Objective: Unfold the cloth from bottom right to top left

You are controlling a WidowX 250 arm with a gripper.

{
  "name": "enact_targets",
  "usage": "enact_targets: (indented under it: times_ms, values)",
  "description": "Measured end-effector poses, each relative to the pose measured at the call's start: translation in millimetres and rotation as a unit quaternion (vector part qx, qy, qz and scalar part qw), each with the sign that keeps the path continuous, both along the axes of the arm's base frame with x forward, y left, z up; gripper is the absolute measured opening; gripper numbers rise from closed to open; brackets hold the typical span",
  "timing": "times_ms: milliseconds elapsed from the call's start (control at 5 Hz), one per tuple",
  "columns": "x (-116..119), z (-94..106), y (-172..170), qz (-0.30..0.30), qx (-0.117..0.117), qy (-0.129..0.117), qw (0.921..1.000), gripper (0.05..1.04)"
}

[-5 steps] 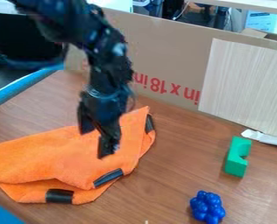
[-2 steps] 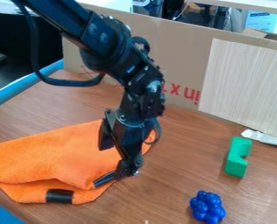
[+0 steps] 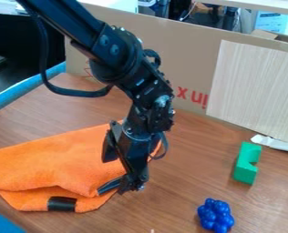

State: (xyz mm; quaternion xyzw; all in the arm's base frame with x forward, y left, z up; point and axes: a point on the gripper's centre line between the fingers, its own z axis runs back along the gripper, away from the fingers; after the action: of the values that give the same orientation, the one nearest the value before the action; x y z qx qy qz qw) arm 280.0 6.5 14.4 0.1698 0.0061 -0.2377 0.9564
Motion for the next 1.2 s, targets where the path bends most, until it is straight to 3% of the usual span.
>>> enact_targets:
  times_ms: [400,800,1000,1200]
  values:
    - [-3.5,-14.1,3.7,-0.002,0.014,0.022,0.9997,0.947]
    - [-0.8,-19.1,10.0,0.004,0.016,0.027,0.9995,0.359]
    - [-0.4,-19.3,12.1,0.005,0.014,0.027,0.9995,0.15]
    - [-4.6,-18.8,14.5,0.003,0.009,0.031,0.9995,0.062]
